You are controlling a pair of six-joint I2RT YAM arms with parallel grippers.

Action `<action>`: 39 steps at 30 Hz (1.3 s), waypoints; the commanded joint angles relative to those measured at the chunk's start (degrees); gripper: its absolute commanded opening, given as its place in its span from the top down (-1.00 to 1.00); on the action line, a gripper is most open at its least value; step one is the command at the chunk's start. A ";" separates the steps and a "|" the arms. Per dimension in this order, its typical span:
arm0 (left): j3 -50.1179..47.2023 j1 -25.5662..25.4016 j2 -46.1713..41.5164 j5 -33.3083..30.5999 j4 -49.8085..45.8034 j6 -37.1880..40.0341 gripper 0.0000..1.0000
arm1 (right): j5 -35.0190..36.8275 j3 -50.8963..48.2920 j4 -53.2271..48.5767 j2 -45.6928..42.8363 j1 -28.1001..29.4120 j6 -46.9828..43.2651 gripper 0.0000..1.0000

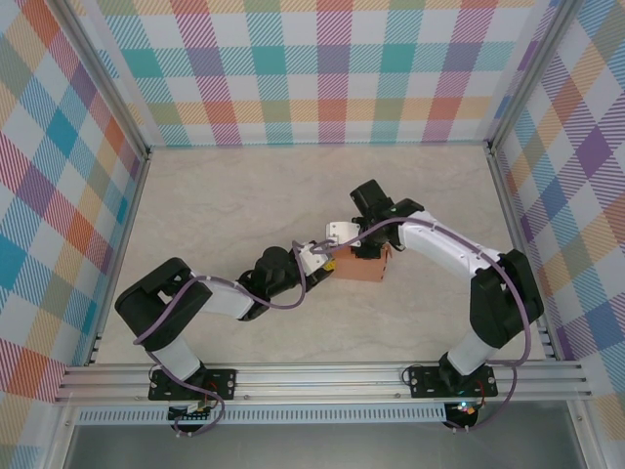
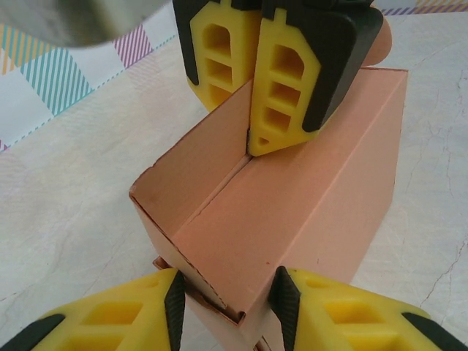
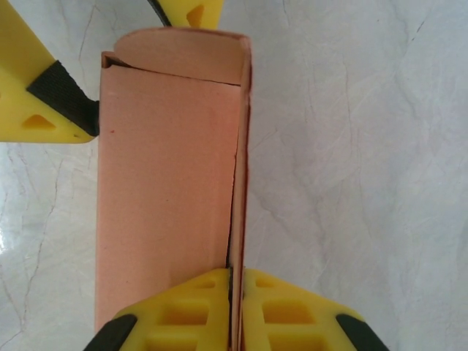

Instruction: Fold the paper box

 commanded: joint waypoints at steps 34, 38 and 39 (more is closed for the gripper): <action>5.57 7.73 7.52 15.25 3.77 -8.85 -0.22 | -1.04 -4.39 1.41 -1.51 1.69 -3.33 0.79; 8.49 7.73 10.13 18.32 4.38 -10.35 -0.23 | -2.21 -5.00 2.14 -2.80 2.02 -3.47 0.78; 8.85 7.75 10.50 18.65 4.78 -10.49 -0.23 | -2.47 -5.18 2.16 -3.05 2.19 -3.66 0.78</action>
